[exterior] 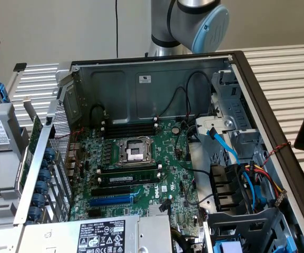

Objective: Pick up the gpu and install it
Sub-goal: 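Pick up the gpu and move the gpu toward the slot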

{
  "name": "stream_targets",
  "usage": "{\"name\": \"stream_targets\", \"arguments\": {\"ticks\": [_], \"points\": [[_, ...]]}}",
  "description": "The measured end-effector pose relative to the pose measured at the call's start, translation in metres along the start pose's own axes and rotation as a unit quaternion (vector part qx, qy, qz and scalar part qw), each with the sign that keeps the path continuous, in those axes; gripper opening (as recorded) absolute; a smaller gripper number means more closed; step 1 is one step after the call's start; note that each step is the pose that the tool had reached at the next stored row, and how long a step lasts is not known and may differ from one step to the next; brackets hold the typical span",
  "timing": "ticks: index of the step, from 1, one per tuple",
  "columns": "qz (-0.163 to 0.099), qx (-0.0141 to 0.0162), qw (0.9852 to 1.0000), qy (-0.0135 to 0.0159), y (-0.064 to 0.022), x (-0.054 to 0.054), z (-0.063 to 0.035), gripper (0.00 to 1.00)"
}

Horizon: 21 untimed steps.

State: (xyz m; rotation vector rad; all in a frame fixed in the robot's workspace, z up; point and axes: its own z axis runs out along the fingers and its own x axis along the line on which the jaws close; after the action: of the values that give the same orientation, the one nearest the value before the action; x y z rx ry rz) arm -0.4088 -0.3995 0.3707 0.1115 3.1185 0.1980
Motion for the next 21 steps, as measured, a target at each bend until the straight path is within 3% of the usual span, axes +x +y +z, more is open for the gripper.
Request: {"name": "stream_targets", "arguments": {"ticks": [3,12,16,19,21], "points": [[0.0,-0.0001,1.0,-0.0017,-0.0006,0.0,0.0048,0.11],[-0.001,-0.001,0.9999,-0.0107,-0.002,0.0,0.0159,0.11],[-0.002,-0.0018,0.9999,-0.0164,-0.0027,0.001,0.021,0.11],[-0.002,-0.0023,0.9997,-0.0232,-0.0031,0.002,0.0229,0.11],[-0.003,-0.0025,0.9997,-0.0258,-0.0034,0.002,0.0239,0.17]]}}
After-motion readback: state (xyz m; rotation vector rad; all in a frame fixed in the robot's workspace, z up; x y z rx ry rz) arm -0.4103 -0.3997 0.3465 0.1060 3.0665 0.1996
